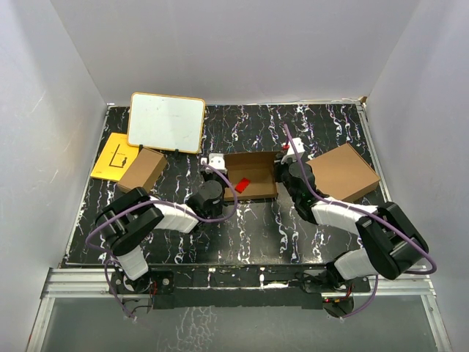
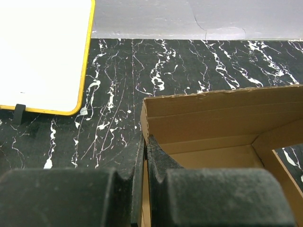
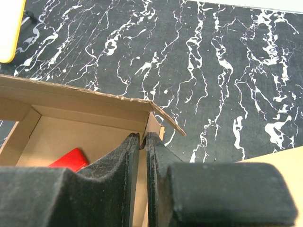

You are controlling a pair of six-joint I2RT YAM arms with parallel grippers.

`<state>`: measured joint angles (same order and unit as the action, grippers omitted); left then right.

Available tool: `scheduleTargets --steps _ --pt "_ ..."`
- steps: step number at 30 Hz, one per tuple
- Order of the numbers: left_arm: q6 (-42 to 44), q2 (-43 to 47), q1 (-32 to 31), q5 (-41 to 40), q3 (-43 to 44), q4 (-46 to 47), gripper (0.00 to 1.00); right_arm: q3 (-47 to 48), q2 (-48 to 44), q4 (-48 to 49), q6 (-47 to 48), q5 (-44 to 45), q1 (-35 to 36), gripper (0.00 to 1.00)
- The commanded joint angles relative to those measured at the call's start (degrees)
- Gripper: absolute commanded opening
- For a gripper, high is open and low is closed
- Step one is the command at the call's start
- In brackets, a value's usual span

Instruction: Fold the paper box

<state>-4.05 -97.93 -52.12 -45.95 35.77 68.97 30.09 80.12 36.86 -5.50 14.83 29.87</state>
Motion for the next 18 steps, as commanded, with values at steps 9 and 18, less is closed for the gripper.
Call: scheduleTargets --steps 9,18 --pt "-1.91 1.81 -5.02 2.21 -3.61 -1.51 0.00 -1.44 -5.46 -2.85 1.10 -8.12 2.07 0.17" --pt "-1.99 3.32 -6.04 0.87 -5.64 -1.32 0.00 -1.36 -7.65 -9.00 3.28 -8.92 2.10 0.20"
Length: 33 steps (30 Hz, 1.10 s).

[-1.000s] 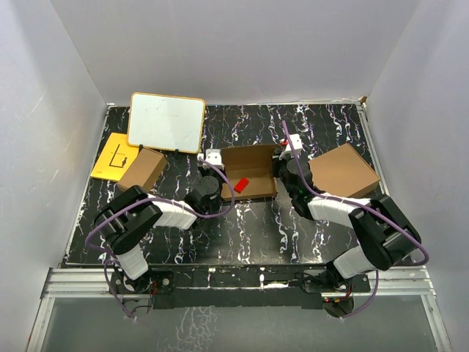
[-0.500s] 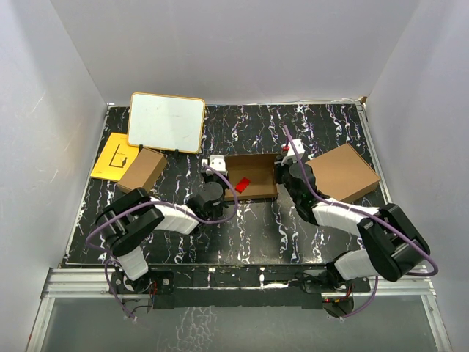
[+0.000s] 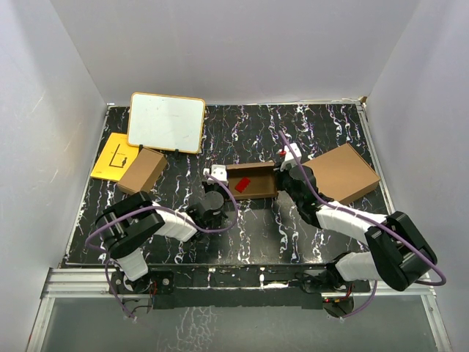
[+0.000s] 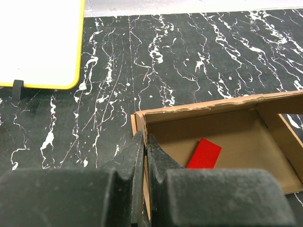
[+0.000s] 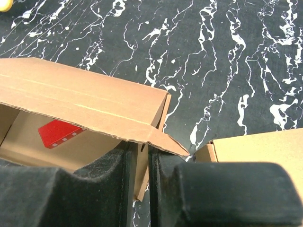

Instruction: Fold the paper box

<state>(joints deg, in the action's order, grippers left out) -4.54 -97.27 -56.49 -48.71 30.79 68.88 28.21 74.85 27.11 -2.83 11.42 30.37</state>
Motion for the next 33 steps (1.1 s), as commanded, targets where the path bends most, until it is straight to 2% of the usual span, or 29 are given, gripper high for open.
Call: scheduleTargets --steps 1,3,10,12,14,17,23,26,29,33 --pt "-1.65 2.82 -1.73 3.62 -0.79 -1.35 0.00 0.53 -2.76 -0.13 0.82 -5.75 1.58 0.20" --pt "-1.83 3.06 -1.93 3.69 -1.02 -1.74 0.01 0.45 -3.47 -1.71 1.26 -5.84 1.55 0.20" --pt "-3.40 3.98 -2.43 4.39 -1.98 -2.97 0.14 0.01 -4.88 -5.99 3.30 -5.55 1.61 0.23" --pt "-4.14 4.72 -2.55 4.37 -2.34 -3.91 0.19 0.05 -5.27 -7.39 4.01 -6.29 1.62 0.25" --pt "-5.11 5.95 -2.62 4.30 -2.79 -5.36 0.28 0.24 -5.82 -8.89 4.68 -6.74 1.59 0.29" --pt "-6.40 8.64 -2.66 4.75 -3.79 -7.68 0.40 0.80 -6.94 -11.52 5.73 -6.07 1.60 0.41" --pt "-9.75 15.42 -2.75 6.90 -5.80 -14.79 0.56 1.06 -9.82 -16.61 8.98 -6.70 1.53 0.74" --pt "-11.35 19.33 -2.75 9.47 -6.78 -19.98 0.62 1.05 -11.88 -18.77 11.50 -6.71 1.38 0.85" --pt "-13.79 24.82 -2.75 12.59 -8.05 -26.12 0.67 1.35 -13.53 -22.36 15.24 -7.76 0.87 0.90" --pt "-15.62 34.96 -2.75 20.60 -9.01 -38.23 0.73 2.83 -17.12 -31.05 23.26 -13.04 -0.81 0.94"
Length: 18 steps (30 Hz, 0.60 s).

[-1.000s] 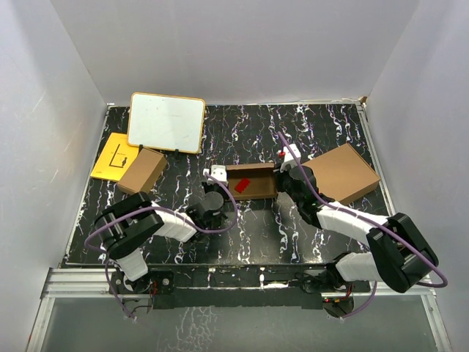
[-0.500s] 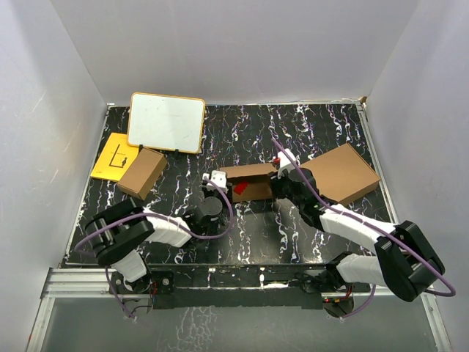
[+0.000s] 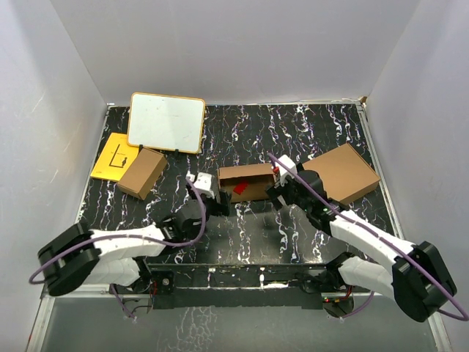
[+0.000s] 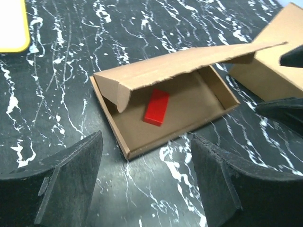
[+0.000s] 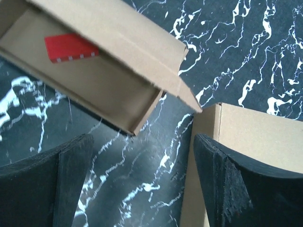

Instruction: Fold the paper box

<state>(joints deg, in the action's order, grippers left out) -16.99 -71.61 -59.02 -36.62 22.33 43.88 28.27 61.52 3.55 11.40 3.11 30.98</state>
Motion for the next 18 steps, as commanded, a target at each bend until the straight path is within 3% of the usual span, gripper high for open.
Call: scheduleTargets --steps 1,5,9,14,18 --pt "-3.13 12.25 -0.15 11.48 -0.34 -16.12 0.74 3.35 -4.98 -10.24 11.82 -7.07 -1.99 0.94" --pt "-2.58 23.39 0.03 20.16 2.46 -28.70 0.79 6.48 -8.74 -23.94 22.58 -18.38 -5.04 0.94" --pt "-3.30 28.60 0.30 20.96 8.72 -39.46 0.85 10.98 -10.66 -35.88 31.86 -29.78 -8.85 0.92" --pt "-3.20 26.07 0.63 22.52 18.21 -45.99 0.97 19.83 -9.01 -46.41 36.77 -36.55 -10.77 0.90" --pt "-2.65 18.75 2.42 24.58 27.52 -49.72 0.97 28.89 -5.57 -50.04 36.47 -42.84 -11.50 0.88"
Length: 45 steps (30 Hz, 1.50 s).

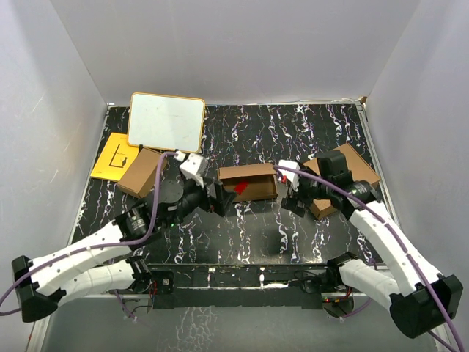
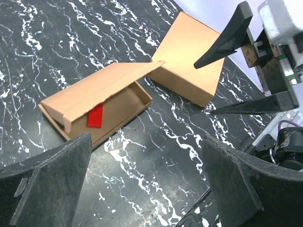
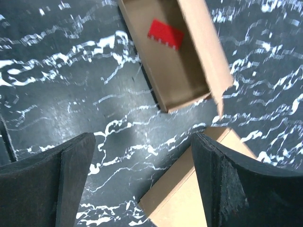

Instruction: Fold the paper box

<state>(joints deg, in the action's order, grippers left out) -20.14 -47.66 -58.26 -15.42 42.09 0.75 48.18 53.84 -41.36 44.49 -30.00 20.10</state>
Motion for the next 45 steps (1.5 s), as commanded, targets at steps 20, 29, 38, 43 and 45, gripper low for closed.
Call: scheduleTargets --steps 20,29,38,43,45 --pt "-7.30 -38.73 31.88 45.58 21.77 -2.18 0.53 32.47 40.98 2.34 -19.23 -17.24 -6.40 0.26" --pt "-5.75 -42.57 31.89 46.74 20.44 -3.46 0.49 30.85 42.83 2.28 -18.56 -17.03 -6.41 0.26" --pt "-4.76 -42.84 31.89 45.26 18.45 -5.05 0.48 28.51 44.02 1.48 -18.01 -16.14 -6.34 0.25" --pt "-4.23 -43.42 31.90 44.70 18.90 -6.07 0.48 27.72 44.20 1.02 -17.69 -15.73 -6.30 0.25" --pt "-4.04 -43.79 31.89 44.69 19.00 -6.43 0.48 27.25 44.15 1.02 -17.49 -15.62 -6.31 0.25"
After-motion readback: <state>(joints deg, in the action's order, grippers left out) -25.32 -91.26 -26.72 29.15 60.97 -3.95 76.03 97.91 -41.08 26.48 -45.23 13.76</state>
